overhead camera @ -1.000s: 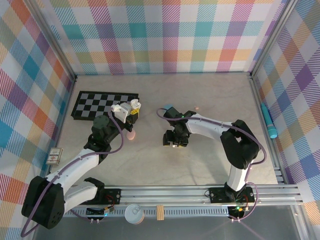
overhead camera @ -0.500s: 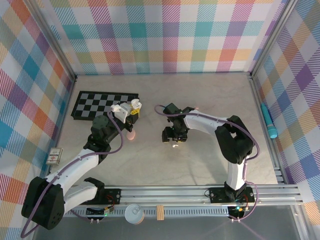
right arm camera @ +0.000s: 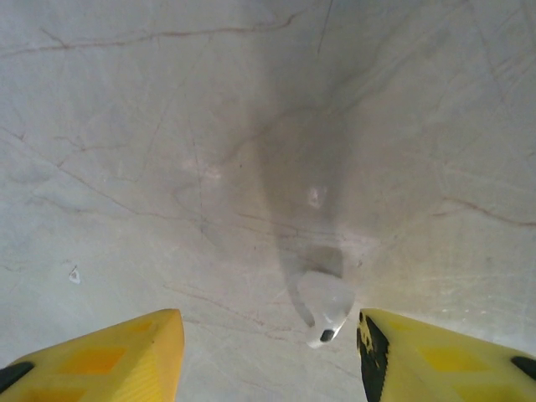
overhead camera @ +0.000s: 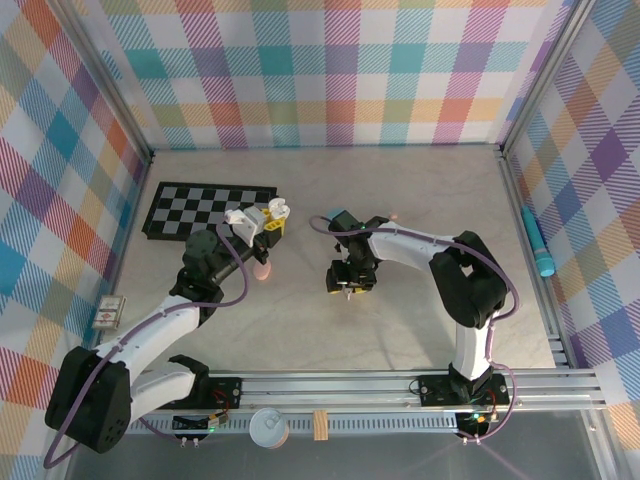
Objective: Insert the wireless bluetooth earbuds into the charging case
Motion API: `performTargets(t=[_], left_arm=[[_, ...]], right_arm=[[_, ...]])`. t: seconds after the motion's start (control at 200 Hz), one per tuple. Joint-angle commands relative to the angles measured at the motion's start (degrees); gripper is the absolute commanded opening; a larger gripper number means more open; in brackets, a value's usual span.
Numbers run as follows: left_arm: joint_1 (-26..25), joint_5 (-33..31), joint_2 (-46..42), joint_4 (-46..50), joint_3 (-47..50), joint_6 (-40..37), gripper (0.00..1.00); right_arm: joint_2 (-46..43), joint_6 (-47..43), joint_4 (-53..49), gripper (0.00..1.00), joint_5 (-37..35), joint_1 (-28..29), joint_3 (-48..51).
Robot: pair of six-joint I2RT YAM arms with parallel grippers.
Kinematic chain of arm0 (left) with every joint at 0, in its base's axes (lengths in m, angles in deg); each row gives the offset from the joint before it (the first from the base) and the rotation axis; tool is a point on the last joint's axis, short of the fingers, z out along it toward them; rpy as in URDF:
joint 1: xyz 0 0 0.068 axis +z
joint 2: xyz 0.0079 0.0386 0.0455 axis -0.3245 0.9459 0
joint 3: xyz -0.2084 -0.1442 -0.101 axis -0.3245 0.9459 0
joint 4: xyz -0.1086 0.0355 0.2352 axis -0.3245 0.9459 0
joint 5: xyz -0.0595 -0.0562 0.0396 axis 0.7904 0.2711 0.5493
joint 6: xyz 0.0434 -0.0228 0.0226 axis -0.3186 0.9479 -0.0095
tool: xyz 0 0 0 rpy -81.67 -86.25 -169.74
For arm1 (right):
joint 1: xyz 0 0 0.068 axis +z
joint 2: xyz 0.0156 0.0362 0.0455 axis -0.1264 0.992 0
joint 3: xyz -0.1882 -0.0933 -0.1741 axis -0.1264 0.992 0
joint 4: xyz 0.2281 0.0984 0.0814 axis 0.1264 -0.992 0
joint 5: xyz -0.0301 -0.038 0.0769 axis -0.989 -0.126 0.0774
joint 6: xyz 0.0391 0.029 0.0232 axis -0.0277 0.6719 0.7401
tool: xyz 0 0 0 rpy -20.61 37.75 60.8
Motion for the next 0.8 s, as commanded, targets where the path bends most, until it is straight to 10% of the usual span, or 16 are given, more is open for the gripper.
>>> performTargets(t=[0.0, 0.795], left_arm=[[0.51, 1.71, -0.08, -3.23, 0.30, -0.47, 0.00], [0.48, 3.73, 2.46, -5.26, 1.22, -2.10, 0.00]], right_arm=[[-2.22, -0.57, -1.37, 0.57, 2.86, 0.34, 0.77], [12.61, 3.55, -20.14, 0.45, 1.38, -3.66, -17.10]])
